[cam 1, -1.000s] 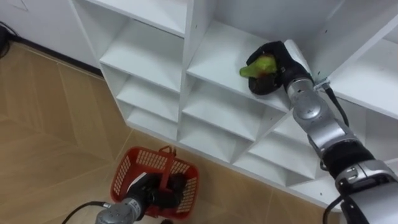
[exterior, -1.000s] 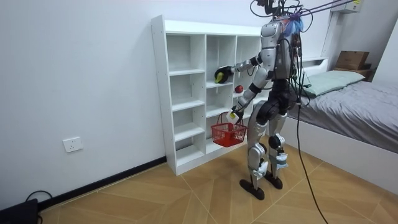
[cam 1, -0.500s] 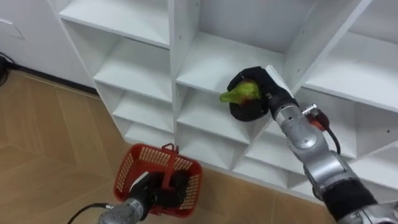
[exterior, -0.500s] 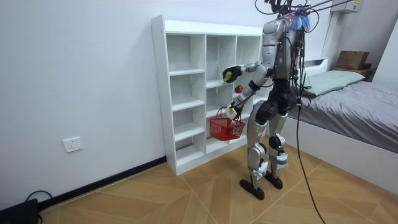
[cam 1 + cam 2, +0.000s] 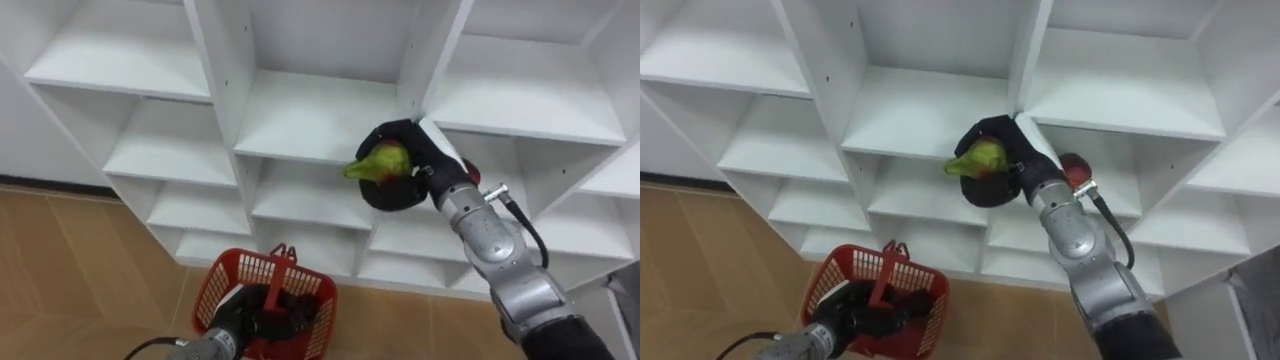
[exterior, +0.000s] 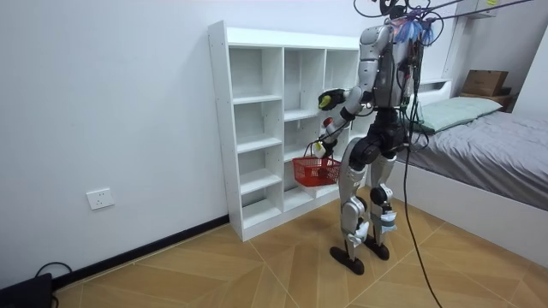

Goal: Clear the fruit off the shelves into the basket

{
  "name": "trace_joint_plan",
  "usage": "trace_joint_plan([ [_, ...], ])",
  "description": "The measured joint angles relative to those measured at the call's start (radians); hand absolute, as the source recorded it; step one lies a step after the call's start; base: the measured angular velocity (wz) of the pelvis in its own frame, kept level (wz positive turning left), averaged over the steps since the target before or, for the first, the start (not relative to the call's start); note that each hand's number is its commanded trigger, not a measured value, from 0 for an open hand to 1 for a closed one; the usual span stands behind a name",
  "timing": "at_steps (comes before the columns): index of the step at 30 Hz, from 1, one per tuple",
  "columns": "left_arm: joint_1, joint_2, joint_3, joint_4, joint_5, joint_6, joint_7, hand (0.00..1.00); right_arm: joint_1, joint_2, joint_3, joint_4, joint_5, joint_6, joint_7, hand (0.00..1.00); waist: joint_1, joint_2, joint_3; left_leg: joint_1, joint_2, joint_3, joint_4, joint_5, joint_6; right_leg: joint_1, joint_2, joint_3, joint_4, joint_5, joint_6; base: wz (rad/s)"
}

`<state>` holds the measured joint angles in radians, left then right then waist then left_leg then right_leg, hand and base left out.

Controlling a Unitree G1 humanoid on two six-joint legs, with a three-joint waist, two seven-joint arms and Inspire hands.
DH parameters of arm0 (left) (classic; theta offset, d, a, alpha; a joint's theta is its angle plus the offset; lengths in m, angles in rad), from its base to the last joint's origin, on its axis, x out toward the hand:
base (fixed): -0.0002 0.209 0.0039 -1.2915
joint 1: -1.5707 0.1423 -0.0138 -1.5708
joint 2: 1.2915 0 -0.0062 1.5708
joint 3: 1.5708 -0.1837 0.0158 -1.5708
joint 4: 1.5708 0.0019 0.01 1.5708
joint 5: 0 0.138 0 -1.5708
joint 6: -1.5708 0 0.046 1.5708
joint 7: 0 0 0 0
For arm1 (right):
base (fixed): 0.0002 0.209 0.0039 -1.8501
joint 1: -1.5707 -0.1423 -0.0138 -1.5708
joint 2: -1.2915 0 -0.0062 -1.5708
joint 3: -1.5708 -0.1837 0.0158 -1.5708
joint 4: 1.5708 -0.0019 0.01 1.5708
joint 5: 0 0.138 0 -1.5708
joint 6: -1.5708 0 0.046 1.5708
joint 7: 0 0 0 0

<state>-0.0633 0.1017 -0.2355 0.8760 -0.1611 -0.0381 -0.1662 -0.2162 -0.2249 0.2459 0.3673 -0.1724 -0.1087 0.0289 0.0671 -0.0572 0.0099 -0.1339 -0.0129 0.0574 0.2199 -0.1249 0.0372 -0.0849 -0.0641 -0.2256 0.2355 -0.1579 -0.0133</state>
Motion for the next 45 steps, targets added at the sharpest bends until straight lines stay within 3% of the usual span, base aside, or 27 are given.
trace_joint_plan([
  [9,0.000,-0.009,-0.008,0.000,-0.007,-0.012,0.010,1.00,0.135,0.028,0.009,-0.019,0.004,0.001,0.009,1.00,-0.013,0.002,0.0013,0.010,0.000,0.025,-0.008,-0.005,0.004,-0.002,-0.001,0.020,0.002,-0.002,0.003,-0.07],
  [17,0.000,-0.012,-0.009,-0.052,-0.006,-0.015,0.006,1.00,0.150,0.033,0.009,-0.018,-0.084,0.001,0.019,1.00,-0.018,0.017,0.0106,0.014,-0.001,0.025,-0.010,-0.008,0.006,-0.004,0.000,0.032,0.002,-0.004,0.006,-0.03],
  [22,0.000,-0.014,-0.024,-0.072,-0.007,-0.053,0.006,1.00,0.165,0.036,0.014,0.020,-0.111,-0.001,0.019,1.00,-0.018,0.020,0.0092,0.016,-0.001,0.026,-0.015,-0.008,0.006,-0.003,0.000,0.031,0.001,-0.005,0.007,0.00],
  [35,0.000,0.003,-0.059,-0.075,-0.050,-0.055,-0.005,1.00,0.197,0.036,0.017,0.060,-0.115,-0.002,0.016,1.00,-0.035,0.020,0.0088,0.024,-0.001,0.027,-0.014,-0.008,0.005,-0.003,-0.001,0.030,0.003,-0.006,0.007,-0.01],
  [45,0.009,0.007,-0.094,-0.191,-0.083,-0.057,-0.038,1.00,0.188,0.038,0.046,0.129,-0.114,-0.007,-0.005,1.00,-0.035,0.023,0.0059,0.023,0.000,0.027,-0.014,-0.008,0.005,0.000,0.000,0.031,0.003,-0.006,0.006,0.00],
])
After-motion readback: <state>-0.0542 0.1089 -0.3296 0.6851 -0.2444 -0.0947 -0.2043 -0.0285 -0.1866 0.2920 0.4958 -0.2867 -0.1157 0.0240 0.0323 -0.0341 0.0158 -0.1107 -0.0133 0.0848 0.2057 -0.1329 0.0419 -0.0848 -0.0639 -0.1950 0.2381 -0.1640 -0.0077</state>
